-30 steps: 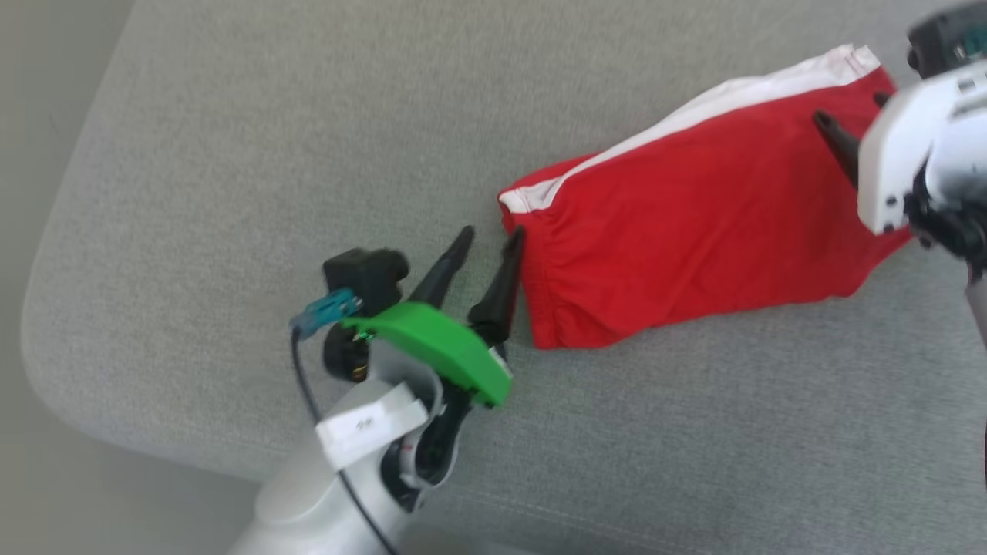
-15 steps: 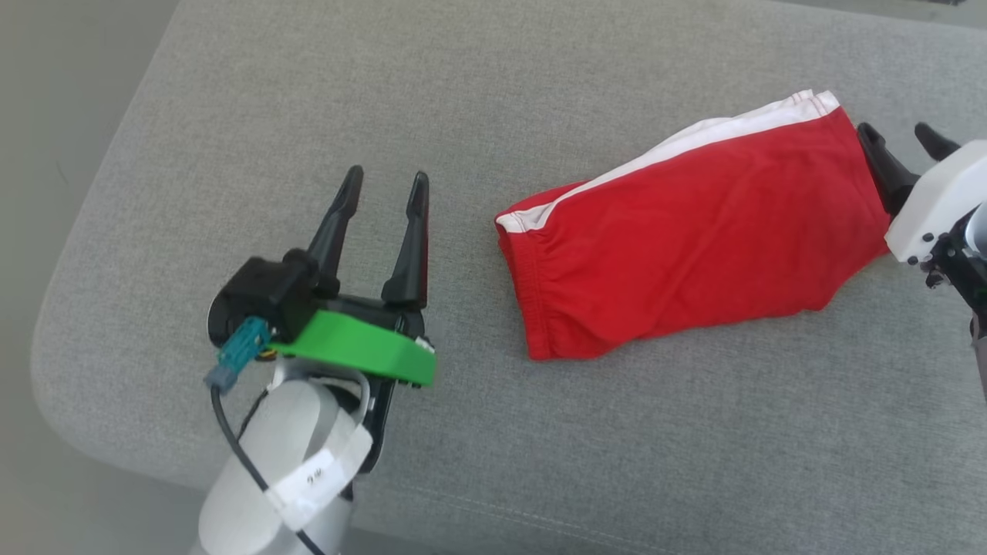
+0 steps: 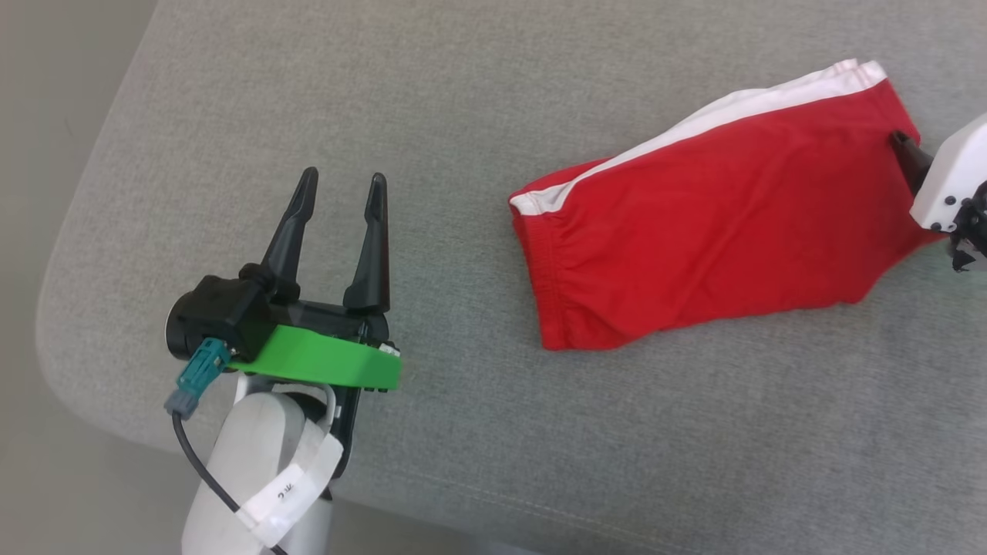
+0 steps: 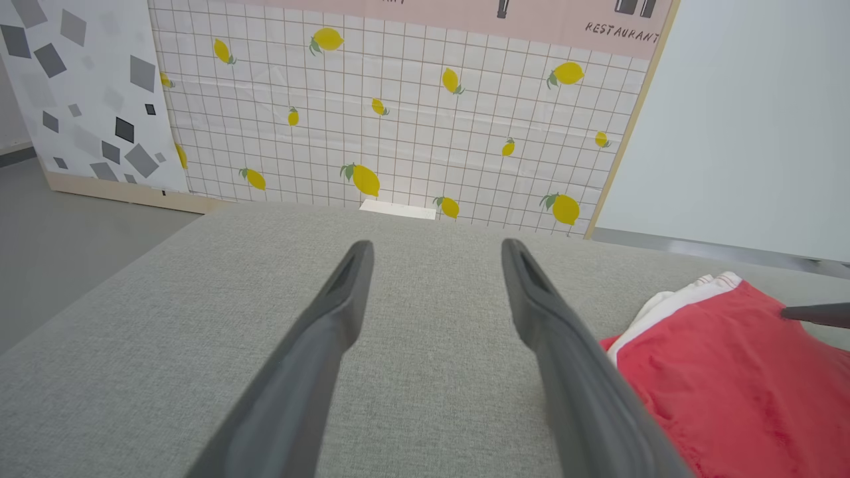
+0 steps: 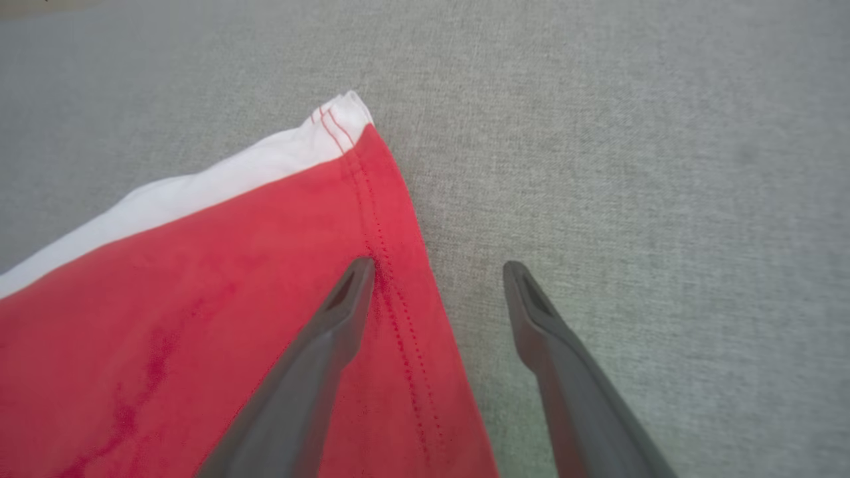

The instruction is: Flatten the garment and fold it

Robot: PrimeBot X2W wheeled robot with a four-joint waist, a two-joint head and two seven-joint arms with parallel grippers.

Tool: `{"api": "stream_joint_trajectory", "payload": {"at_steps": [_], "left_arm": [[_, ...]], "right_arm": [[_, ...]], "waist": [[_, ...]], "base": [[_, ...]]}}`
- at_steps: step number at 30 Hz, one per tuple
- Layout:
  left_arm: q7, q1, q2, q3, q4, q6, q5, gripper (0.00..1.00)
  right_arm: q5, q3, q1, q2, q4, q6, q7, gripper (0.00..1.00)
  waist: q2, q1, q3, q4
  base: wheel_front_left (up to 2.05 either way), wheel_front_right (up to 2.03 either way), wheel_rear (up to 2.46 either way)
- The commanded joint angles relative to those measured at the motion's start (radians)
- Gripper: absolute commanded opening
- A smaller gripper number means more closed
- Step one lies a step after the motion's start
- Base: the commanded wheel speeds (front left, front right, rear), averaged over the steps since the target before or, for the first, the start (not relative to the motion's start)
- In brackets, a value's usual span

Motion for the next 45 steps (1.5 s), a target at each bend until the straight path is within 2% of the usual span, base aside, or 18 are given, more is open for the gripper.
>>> {"api": "stream_joint_trajectory", "payload": {"at_steps": [1, 7, 13, 14, 15, 16, 17, 18, 23, 30, 35, 45], "left_arm": [[-0.004, 0.010, -0.005, 0.001, -0.005, -0.006, 0.012, 1.00], [-0.004, 0.012, -0.006, -0.021, -0.026, 0.001, -0.032, 1.00], [-0.004, 0.015, -0.006, -0.031, -0.039, 0.010, -0.043, 1.00], [-0.004, 0.016, -0.006, -0.031, -0.040, 0.011, -0.044, 1.00], [-0.004, 0.016, -0.006, -0.030, -0.040, 0.011, -0.043, 1.00], [-0.004, 0.016, -0.006, -0.030, -0.041, 0.012, -0.043, 1.00], [-0.004, 0.016, -0.006, -0.030, -0.042, 0.013, -0.044, 1.00], [-0.004, 0.016, -0.006, -0.030, -0.042, 0.013, -0.043, 1.00], [-0.004, 0.014, -0.006, -0.032, -0.036, 0.011, -0.041, 1.00], [-0.004, 0.024, -0.006, -0.038, -0.018, 0.003, -0.041, 1.00], [-0.004, 0.046, -0.006, -0.045, -0.007, -0.002, -0.033, 1.00], [-0.004, 0.082, -0.006, -0.048, 0.015, -0.013, -0.024, 1.00]], "right_arm": [[-0.016, -0.009, -0.018, 0.010, 0.015, -0.002, 0.017, 1.00], [-0.064, -0.024, -0.037, 0.028, 0.057, -0.002, 0.107, 1.00], [-0.038, 0.022, -0.026, 0.056, 0.053, -0.002, 0.220, 1.00], [-0.023, 0.034, -0.020, 0.060, 0.047, -0.002, 0.242, 0.96], [-0.011, 0.045, -0.015, 0.064, 0.039, -0.002, 0.257, 0.48], [0.003, 0.058, -0.009, 0.066, 0.026, -0.002, 0.271, 0.30], [0.014, 0.069, -0.002, 0.067, 0.013, -0.002, 0.281, 0.21], [0.029, 0.082, 0.006, 0.066, -0.004, -0.002, 0.291, 0.00], [0.075, 0.121, 0.047, 0.041, -0.078, -0.002, 0.302, 0.00], [0.076, 0.080, 0.099, 0.000, -0.145, -0.002, 0.230, 0.00], [0.056, 0.006, 0.158, -0.025, -0.182, -0.002, 0.176, 0.00], [-0.053, -0.172, 0.303, -0.046, -0.275, -0.002, 0.139, 0.00]], "waist": [[0.0000, 0.0000, 0.020, 0.021], [0.0000, 0.0000, 0.045, 0.040], [0.0000, 0.0000, 0.056, 0.045], [0.0000, 0.0000, 0.056, 0.045], [0.0000, 0.0000, 0.055, 0.044], [0.0000, 0.0000, 0.054, 0.042], [0.0000, 0.0000, 0.053, 0.041], [0.0000, 0.0000, 0.052, 0.039], [0.0000, 0.0000, 0.041, 0.029], [0.0000, 0.0000, 0.005, 0.009], [0.0000, 0.0000, -0.034, -0.017], [0.0000, 0.0000, -0.100, -0.076]], "base": [[0.00, 0.00, 0.00], [0.00, 0.00, 0.00], [0.00, 0.00, 0.00], [0.00, 0.00, 0.00], [0.00, 0.00, 0.00], [0.00, 0.00, 0.00], [0.00, 0.00, 0.00], [0.00, 0.00, 0.00], [0.00, 0.00, 0.00], [0.00, 0.00, 0.00], [0.00, 0.00, 0.00], [0.00, 0.00, 0.00]]}}
